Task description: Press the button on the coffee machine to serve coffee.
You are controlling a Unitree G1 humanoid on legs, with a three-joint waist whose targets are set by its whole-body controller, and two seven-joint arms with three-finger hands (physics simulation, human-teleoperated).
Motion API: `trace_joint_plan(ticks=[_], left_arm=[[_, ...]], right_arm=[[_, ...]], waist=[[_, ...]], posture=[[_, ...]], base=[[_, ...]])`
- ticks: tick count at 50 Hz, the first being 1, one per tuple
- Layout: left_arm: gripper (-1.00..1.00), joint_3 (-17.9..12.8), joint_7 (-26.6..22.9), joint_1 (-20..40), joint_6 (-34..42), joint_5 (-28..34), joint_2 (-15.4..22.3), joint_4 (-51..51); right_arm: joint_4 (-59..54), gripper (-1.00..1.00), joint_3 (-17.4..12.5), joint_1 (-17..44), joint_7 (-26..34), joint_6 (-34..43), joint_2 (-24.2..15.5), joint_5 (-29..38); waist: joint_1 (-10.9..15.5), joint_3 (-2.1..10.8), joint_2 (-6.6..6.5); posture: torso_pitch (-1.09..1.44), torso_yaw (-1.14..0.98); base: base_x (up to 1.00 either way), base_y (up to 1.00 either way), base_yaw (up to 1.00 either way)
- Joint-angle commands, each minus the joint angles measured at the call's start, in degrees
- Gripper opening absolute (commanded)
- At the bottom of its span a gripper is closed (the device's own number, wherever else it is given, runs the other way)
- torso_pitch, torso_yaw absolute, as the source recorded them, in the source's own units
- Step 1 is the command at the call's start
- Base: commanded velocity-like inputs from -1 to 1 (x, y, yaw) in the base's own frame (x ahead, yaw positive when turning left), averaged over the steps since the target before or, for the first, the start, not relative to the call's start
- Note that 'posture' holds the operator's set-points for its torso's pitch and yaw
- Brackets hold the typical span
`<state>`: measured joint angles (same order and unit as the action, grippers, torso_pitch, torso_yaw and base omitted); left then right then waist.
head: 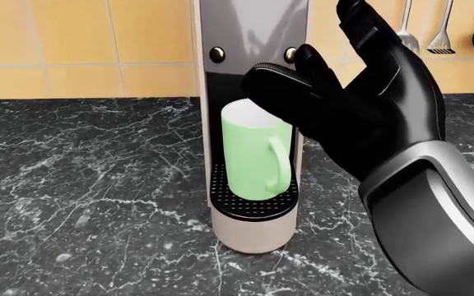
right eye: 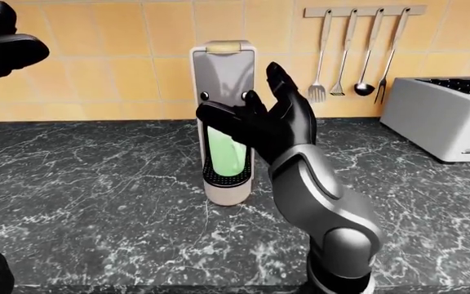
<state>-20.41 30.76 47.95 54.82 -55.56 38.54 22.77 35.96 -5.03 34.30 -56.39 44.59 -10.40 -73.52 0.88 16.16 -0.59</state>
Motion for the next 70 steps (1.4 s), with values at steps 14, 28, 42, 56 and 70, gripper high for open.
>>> trace_joint_plan(ticks=[14, 28, 42, 56, 70], left_arm=[[1.0, -0.42, 0.04, 1.67, -1.45, -0.09, 0.75, 0.5], [1.0, -0.45, -0.11, 1.65, -1.77, 0.03, 0.75, 0.27], [1.0, -0.56, 0.54, 1.89, -1.45, -0.76, 0.93, 0.6], [1.0, -0.51, 0.8, 2.06, -1.37, -0.84, 0.88, 0.75], [1.0, -0.21, -0.11, 1.52, -2.44, -0.02, 0.76, 0.22]], right_arm=[[-1.14, 1.0, -0.53, 1.83, 2.73, -1.21, 0.69, 2.79], [-3.91, 1.0, -0.58, 2.43, 5.24, -1.78, 1.49, 5.38], [-6.58, 1.0, -0.24, 2.65, 8.0, -2.53, 2.61, 8.29], [-7.78, 1.0, -0.31, 2.7, 9.39, -2.56, 3.23, 10.08], [-8.16, 1.0, -0.42, 2.71, 9.99, -2.62, 3.56, 10.89]], waist=[[0.02, 0.34, -0.4], [0.01, 0.37, -0.5], [-0.02, 0.38, -0.59], [-0.03, 0.39, -0.69], [0.1, 0.31, -0.71]], posture=[[-0.43, 0.0], [-0.43, 0.0], [-0.43, 0.0], [-0.43, 0.0], [-0.43, 0.0]], base=[[0.0, 0.0, 0.0], [0.0, 0.0, 0.0], [0.0, 0.0, 0.0], [0.0, 0.0, 0.0], [0.0, 0.0, 0.0]])
